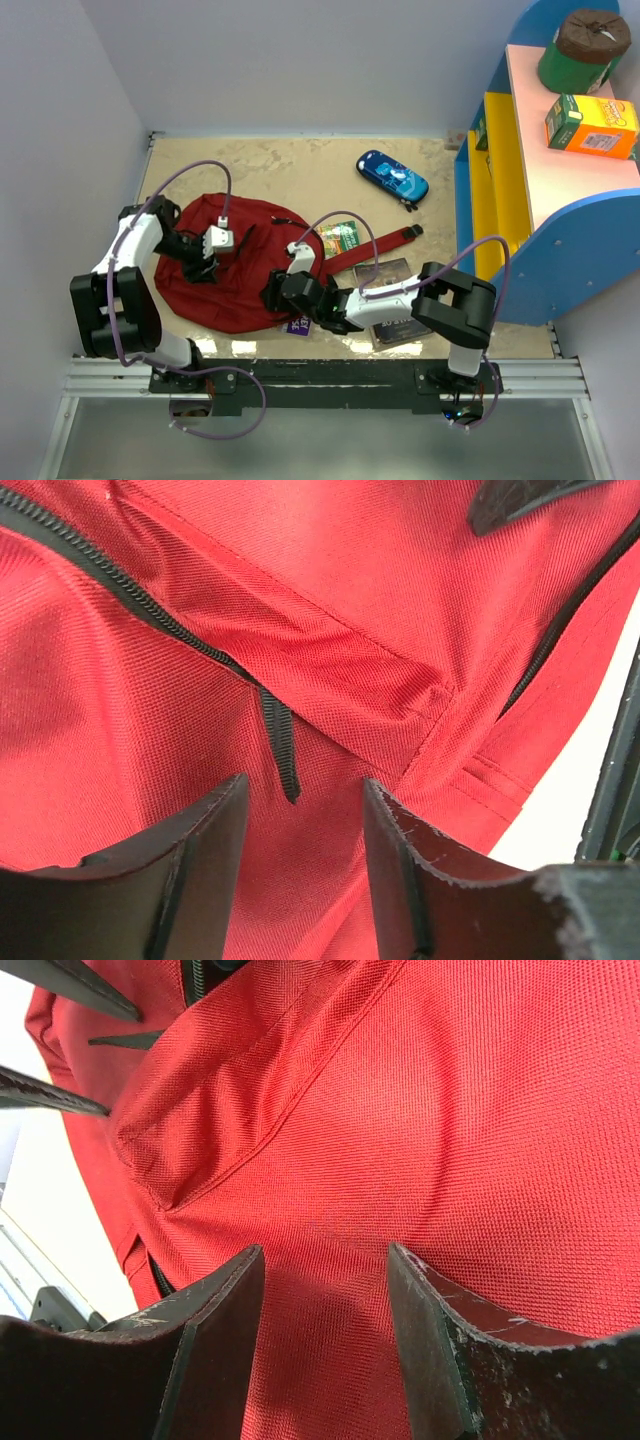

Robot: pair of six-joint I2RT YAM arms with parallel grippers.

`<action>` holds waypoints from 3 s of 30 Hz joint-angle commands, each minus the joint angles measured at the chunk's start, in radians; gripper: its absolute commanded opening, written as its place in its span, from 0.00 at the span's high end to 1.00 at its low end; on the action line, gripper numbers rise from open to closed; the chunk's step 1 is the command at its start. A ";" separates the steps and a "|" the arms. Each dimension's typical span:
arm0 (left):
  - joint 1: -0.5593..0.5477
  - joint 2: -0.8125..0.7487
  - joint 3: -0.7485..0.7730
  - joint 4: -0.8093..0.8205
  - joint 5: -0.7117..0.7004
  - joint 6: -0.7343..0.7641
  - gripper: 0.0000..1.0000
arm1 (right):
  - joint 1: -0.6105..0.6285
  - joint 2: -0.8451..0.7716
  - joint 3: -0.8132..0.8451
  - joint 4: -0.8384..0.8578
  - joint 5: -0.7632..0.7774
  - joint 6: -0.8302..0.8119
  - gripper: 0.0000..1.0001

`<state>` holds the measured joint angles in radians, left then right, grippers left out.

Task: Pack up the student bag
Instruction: Zip the student bag at the center of the board.

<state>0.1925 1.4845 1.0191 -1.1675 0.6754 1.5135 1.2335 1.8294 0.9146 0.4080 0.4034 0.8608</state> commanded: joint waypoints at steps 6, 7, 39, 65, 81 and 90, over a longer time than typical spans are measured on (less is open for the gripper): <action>-0.024 -0.050 -0.022 0.120 0.038 0.042 0.45 | 0.020 -0.044 -0.086 -0.032 0.040 0.035 0.45; -0.024 -0.053 -0.021 0.124 0.038 0.042 0.45 | 0.021 -0.045 -0.091 -0.034 0.041 0.035 0.46; -0.139 -0.033 -0.042 0.206 -0.069 -0.050 0.88 | 0.057 -0.094 -0.137 -0.049 0.089 0.040 0.55; -0.146 -0.161 -0.117 0.198 0.113 -0.139 1.00 | 0.083 0.111 0.282 -0.061 0.129 -0.209 0.34; -0.146 -0.187 -0.120 0.247 0.075 -0.194 1.00 | 0.121 0.200 0.354 -0.037 0.150 -0.246 0.50; -0.146 -0.179 -0.116 0.249 0.093 -0.207 1.00 | 0.126 0.229 0.379 -0.048 0.176 -0.256 0.63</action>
<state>0.0498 1.3155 0.9012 -0.9287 0.7277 1.3190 1.3556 2.0586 1.2503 0.3496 0.5365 0.6273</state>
